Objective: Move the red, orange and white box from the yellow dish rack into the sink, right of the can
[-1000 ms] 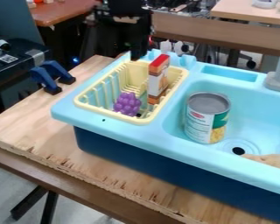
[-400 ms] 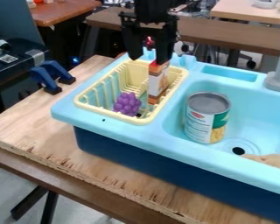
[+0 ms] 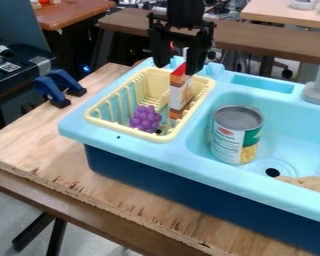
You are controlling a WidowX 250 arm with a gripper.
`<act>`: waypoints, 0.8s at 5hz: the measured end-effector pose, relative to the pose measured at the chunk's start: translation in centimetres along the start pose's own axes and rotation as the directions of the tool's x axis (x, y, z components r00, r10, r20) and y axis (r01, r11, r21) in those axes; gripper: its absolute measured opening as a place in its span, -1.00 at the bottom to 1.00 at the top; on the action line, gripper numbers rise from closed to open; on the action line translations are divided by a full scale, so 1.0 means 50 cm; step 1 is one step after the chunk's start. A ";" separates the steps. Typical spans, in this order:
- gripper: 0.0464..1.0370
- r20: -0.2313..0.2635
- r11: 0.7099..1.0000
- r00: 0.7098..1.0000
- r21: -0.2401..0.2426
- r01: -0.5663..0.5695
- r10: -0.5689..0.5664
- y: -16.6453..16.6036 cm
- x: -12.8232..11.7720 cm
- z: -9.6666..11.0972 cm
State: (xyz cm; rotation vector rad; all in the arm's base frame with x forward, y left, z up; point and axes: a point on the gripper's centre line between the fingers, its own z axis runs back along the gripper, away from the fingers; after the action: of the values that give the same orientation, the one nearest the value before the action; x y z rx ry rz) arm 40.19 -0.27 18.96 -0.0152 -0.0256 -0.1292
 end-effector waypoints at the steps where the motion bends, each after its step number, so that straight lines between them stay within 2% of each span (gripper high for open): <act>1: 0.90 -0.040 1.000 0.999 0.025 -0.017 0.018 0.005 0.006 -0.004; 2: 0.90 -0.061 0.999 0.998 0.023 -0.029 0.031 0.011 0.008 -0.020; 3: 0.84 -0.040 0.999 0.998 0.004 -0.045 0.045 0.019 0.014 -0.024; 4: 0.27 -0.025 0.998 0.998 -0.020 -0.051 0.050 0.018 0.018 -0.034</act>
State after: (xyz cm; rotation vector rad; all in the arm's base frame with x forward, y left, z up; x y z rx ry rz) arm 41.26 0.46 17.30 -0.0352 0.0009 -0.0789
